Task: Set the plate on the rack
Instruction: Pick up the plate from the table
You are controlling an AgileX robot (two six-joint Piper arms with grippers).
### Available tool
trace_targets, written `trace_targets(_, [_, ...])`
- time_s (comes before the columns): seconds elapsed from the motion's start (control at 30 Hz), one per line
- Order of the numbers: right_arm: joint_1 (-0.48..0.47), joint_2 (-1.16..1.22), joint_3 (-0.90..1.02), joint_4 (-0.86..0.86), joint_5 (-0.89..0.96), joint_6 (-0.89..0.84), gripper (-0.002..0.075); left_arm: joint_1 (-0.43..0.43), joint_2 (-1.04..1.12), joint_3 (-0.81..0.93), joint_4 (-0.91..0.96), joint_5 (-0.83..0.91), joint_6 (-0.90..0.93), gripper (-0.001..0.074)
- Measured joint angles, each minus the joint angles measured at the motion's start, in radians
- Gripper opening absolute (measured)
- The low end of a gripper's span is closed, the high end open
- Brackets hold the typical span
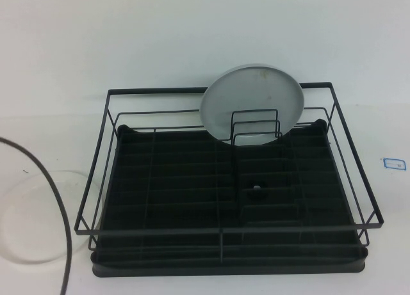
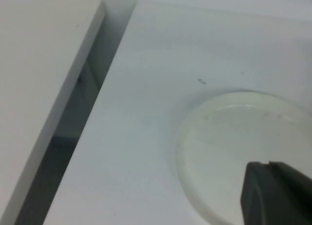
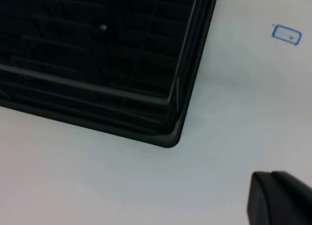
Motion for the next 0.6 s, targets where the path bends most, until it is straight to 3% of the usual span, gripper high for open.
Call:
trace_targets(0.2, [0.008, 0.0, -0.006, 0.028, 0.029, 0.0, 0.0018, 0.156, 0.192, -0.095, -0.029, -0.017, 0.06, 0.0])
trace_targets(0.33, [0.029, 0.0, -0.004, 0.086, 0.064, -0.018, 0.0018, 0.284, 0.324, -0.193, -0.37, -0.006, 0.409, 0.0])
trace_targets(0.47, [0.032, 0.0, 0.004, 0.099, 0.07, -0.038, 0.0018, 0.294, 0.458, -0.265, -0.624, 0.016, 0.723, 0.0])
trace_targets(0.6, [0.032, 0.0, 0.003, 0.103, 0.111, -0.045, 0.0018, 0.294, 0.559, -0.302, -0.576, 0.021, 0.753, 0.0033])
